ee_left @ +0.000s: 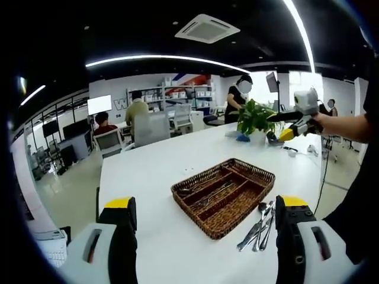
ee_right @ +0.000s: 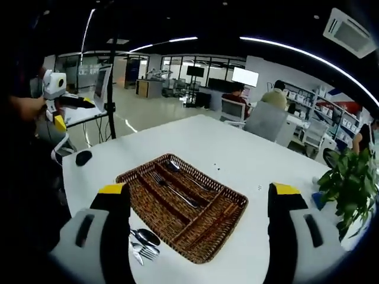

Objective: Arrange the knives, forks, and spoons in their matching storage slots by inserting each utensil handle-first until every utensil is classified and aligned in the correct compartment

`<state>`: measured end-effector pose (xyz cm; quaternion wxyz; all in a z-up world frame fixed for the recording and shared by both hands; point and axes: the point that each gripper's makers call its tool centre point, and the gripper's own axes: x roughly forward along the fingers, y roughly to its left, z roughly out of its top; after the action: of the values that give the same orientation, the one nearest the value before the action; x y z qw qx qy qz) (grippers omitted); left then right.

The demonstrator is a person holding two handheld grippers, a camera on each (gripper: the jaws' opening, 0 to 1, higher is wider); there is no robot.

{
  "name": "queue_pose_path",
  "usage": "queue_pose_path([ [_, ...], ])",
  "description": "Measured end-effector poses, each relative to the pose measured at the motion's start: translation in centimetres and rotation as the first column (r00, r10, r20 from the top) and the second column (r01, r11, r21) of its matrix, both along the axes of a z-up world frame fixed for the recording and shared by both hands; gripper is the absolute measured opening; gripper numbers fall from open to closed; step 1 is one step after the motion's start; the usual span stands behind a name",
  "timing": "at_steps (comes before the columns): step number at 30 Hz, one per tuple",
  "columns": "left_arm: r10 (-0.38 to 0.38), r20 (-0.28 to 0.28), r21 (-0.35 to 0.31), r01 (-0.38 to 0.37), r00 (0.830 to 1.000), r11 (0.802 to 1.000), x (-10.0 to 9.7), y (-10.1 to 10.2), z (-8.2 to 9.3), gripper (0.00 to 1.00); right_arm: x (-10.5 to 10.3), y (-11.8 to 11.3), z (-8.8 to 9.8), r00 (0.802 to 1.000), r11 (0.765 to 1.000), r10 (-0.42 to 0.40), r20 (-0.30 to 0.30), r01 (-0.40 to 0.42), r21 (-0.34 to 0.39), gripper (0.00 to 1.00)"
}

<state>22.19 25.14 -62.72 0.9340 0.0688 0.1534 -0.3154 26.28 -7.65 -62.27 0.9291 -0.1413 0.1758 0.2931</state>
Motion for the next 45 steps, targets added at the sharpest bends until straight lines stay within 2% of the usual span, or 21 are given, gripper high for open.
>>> queue_pose_path([
  [4,0.013,-0.005,0.006,-0.013,1.000,1.000,-0.1,0.0,-0.2,1.00,-1.7,-1.0,-1.2,0.999,0.999,0.003,-0.033,-0.004,-0.042,1.00],
  [7,0.016,-0.001,0.013,-0.016,1.000,1.000,-0.1,-0.5,-0.2,1.00,-2.7,-1.8,-1.5,0.998,1.000,0.004,-0.058,-0.004,-0.001,1.00],
  [15,0.024,-0.005,0.024,-0.024,1.000,0.999,0.0,-1.2,-0.2,1.00,-4.2,-4.0,-2.4,0.995,0.999,-0.034,-0.095,0.037,0.033,1.00],
  [20,0.041,-0.013,0.033,-0.041,0.999,0.999,0.0,-0.9,-0.4,1.00,-4.0,-4.9,-2.8,0.994,1.000,-0.024,-0.102,0.026,0.014,1.00],
  [26,0.062,-0.027,0.026,-0.061,0.998,0.998,-0.3,-1.9,-0.3,1.00,-4.3,-5.2,-2.8,0.994,1.000,-0.010,-0.112,0.013,0.026,1.00],
  [28,0.047,-0.033,0.012,-0.046,0.998,0.999,-0.5,-2.5,-0.4,0.99,-4.6,-5.5,-2.4,0.995,1.000,-0.003,-0.101,0.006,0.025,1.00],
  [31,0.026,-0.030,0.037,-0.025,0.999,0.999,-0.3,-3.0,-0.8,0.99,-5.1,-5.7,-2.7,0.996,1.000,0.005,-0.089,-0.004,0.006,1.00],
  [33,0.021,-0.039,0.045,-0.019,0.999,0.999,-0.3,-3.1,-0.7,1.00,-5.5,-6.0,-3.0,0.995,1.000,-0.001,-0.101,0.001,-0.002,1.00],
  [35,0.013,-0.019,0.039,-0.013,1.000,0.999,-0.4,-3.2,-0.1,1.00,-5.8,-6.2,-3.0,0.995,1.000,-0.004,-0.100,0.003,-0.003,1.00],
  [40,0.001,-0.044,0.055,0.001,0.999,0.998,-0.3,-3.3,-0.3,1.00,-5.9,-7.1,-3.0,0.994,1.000,-0.011,-0.105,0.010,-0.010,1.00],
  [45,-0.014,-0.025,0.066,0.016,1.000,0.998,0.0,-4.0,0.9,1.00,-5.7,-7.2,-2.8,0.996,1.000,-0.016,-0.089,0.016,-0.003,1.00],
])
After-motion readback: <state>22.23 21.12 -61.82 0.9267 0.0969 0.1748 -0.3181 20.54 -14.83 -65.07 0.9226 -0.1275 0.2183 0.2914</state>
